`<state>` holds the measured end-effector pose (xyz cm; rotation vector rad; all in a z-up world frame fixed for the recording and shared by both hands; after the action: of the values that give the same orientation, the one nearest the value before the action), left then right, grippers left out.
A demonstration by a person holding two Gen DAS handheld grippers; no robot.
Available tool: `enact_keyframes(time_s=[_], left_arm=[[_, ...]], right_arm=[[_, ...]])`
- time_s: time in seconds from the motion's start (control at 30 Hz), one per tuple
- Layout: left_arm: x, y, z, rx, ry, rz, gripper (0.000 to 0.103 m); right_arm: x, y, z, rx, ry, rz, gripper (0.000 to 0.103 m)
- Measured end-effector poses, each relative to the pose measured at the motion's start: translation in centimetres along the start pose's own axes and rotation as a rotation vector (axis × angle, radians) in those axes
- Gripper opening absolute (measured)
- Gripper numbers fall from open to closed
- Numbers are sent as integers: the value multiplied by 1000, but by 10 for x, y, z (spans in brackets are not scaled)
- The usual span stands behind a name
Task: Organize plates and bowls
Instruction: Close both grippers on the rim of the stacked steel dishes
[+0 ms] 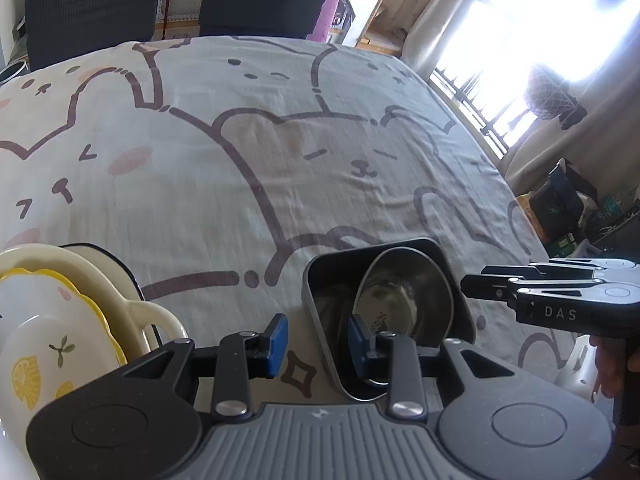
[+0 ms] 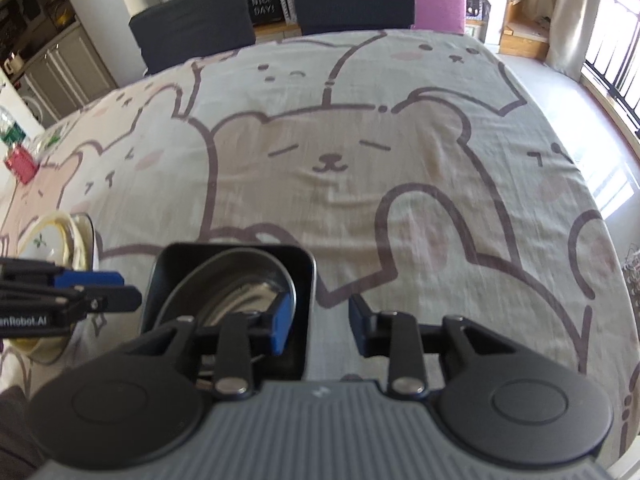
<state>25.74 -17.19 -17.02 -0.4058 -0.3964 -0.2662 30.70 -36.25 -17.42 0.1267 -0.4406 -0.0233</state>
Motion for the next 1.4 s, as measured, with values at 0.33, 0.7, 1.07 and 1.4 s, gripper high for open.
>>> enact_keyframes(time_s=[0.33,0.7,1.07,1.4], left_arm=[[0,0,-8,2,23,2,28],[-1,2,-19,-5,59,17,25],[-3,5,-26,0,79,35,25],[-2,-1,-28,-16,83,23,9]], right_arm=[[-4,-1,-7,15,36,11,23],[-6,-3,-17,55,65,-2,17],[-3,-4,-32,67,85,-7,16],[-3,-3,-36,104,84,-5,6]])
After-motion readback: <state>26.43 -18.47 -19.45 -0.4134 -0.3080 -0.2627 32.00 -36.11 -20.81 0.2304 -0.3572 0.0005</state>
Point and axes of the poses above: each gripper's, at about its wrist camera, not at the fingertips, and z roughly against the way its jaws point, y to its left, x to its top, the point moved 3 cm from there along -z, roughly the way its jaws point, and after that the axes turned 2 degrees about z, right-handed, at the moved point
